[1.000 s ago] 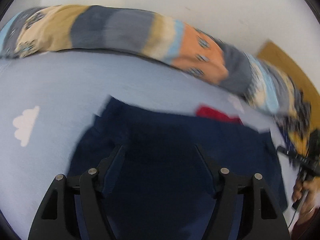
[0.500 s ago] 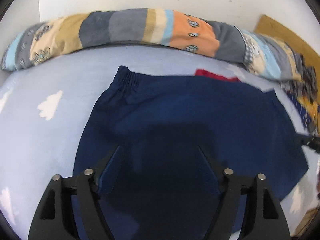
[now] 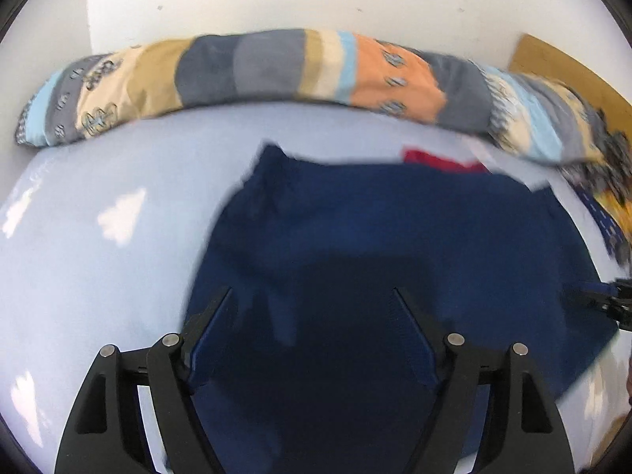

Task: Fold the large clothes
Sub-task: 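Lay the folded jacket flat and open both grippers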

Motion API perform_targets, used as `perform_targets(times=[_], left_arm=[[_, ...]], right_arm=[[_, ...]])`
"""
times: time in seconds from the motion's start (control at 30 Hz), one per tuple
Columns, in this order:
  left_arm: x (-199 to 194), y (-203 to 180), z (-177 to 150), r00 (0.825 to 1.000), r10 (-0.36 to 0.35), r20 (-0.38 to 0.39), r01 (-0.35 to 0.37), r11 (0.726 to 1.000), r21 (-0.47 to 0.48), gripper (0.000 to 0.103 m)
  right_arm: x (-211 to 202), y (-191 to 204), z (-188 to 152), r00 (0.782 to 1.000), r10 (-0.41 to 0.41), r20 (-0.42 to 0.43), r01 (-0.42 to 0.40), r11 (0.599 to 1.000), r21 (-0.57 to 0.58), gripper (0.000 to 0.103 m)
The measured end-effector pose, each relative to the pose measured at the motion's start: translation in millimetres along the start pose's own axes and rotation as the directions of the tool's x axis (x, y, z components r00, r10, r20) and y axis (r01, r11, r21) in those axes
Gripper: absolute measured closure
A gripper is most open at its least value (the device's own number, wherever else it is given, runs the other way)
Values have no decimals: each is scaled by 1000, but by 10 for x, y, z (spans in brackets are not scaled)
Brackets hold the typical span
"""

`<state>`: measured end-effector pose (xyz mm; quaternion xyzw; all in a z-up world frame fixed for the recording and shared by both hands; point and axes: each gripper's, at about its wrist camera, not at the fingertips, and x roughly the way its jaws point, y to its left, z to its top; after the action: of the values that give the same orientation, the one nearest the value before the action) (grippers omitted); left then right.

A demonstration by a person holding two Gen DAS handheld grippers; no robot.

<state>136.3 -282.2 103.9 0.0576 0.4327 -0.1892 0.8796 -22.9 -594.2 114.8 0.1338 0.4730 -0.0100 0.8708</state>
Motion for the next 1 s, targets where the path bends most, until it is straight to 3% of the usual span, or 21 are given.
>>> perform_targets(times=[0.07,0.13,0.17,0.23,0.3,0.33,0.43,0.53,0.7,0.8,1.0], left_arm=[[228,110,120,999,17,-39,-18,999,-34,22],[544,303,125,990,107,-88,-114,991,-74,22],[655,370,95,987,116,-114,-126,988,-85,21],[805,556,3,989,51,-139,-75,982,-174,14],[745,603,-11,991,44,-125,-70,975,-211,14],[673,568,-19,990,80,-118,-103,973,-204,15],[346,335,-100,995,87,-44,-93,983,-160,15],[-22,22,-265,993,114,26,-109,985,-135,15],[-596,-475,-566,974,191,119,-180,978,-101,15],[-971,-748,-728,959,218,184,-212,976,-50,14],[-1470,-1001,-1018,934,217,284,-213,976,-43,13]], right_arm=[[134,-180,161,1000,6,-18,-5,999,53,54],[299,-349,263,999,-27,-30,29,995,95,54],[392,-430,276,998,-33,-45,37,994,101,54],[543,-605,238,996,-1,-91,13,991,135,54],[494,-676,208,997,45,-61,-33,983,178,54],[458,-684,208,997,51,-58,-39,981,192,54],[180,-525,155,997,82,-7,-80,983,164,54],[-101,-220,64,999,5,35,-9,993,117,51],[-493,359,-191,989,-111,96,112,994,-8,44],[-779,615,-412,977,-141,160,151,987,-53,30],[-1013,666,-728,979,-99,179,100,995,7,28]])
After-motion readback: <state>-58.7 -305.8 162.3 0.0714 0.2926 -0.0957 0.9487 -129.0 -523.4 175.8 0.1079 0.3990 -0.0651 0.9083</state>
